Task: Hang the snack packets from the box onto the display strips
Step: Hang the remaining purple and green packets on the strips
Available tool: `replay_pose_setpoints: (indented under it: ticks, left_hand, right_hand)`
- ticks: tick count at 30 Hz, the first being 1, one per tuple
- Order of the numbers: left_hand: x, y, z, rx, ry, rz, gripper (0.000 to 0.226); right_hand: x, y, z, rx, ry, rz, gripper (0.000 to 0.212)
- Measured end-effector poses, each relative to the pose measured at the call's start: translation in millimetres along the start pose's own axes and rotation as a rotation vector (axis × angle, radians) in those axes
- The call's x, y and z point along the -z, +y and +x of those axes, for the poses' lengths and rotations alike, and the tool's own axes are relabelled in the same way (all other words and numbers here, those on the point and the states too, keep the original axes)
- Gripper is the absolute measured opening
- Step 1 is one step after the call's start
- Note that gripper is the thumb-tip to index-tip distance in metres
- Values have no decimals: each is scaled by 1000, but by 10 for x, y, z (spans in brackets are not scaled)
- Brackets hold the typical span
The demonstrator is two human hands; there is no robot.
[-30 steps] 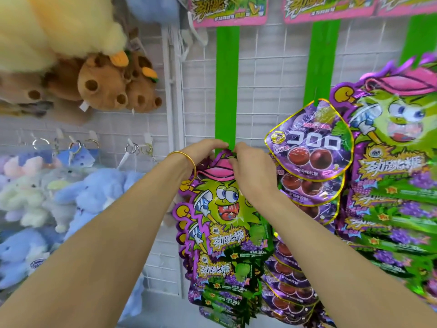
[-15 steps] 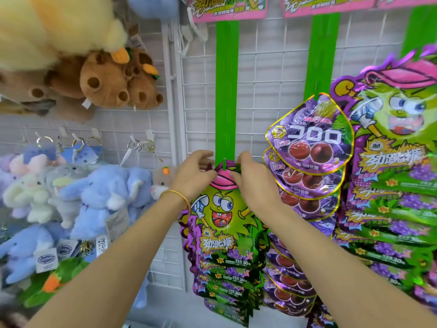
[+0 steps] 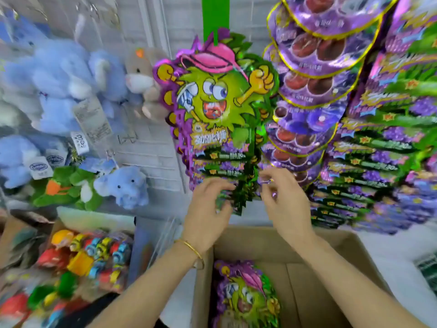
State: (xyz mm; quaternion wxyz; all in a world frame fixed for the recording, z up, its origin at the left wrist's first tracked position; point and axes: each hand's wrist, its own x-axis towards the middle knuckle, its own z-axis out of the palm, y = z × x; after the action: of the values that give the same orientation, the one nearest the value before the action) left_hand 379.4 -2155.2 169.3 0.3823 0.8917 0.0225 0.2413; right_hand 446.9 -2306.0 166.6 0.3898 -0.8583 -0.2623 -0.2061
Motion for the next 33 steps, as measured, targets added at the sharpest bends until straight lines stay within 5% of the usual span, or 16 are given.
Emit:
replay_pose_setpoints:
  ticks: [7, 10, 16, 24, 28, 33]
  left_hand:
    - [-132, -243, -43, 188, -275, 5, 22]
    - [-148, -308, -75, 217, -321, 11, 19]
    - [-157, -371, -70, 272, -330, 20, 21]
    - [-224, -406, -17, 287, -351, 26, 21]
    - [-311, -389, 19, 275, -398, 24, 21]
    - [-449, -412, 55, 280, -550, 83, 34]
  right_hand:
    - [-891, 1202, -1459, -660, -781, -116, 37]
    - [-1205, 1323, -1812, -824, -926, -102, 62]
    - [-1381, 1598, -2142, -1167, -834, -179, 91]
    - [-1267, 1618, -1994, -1229, -602, -118, 39]
    - [-1122, 1603, -1876, -1187, -442, 353, 19]
    - [-632, 1380, -1390, -962, -503, 544, 19]
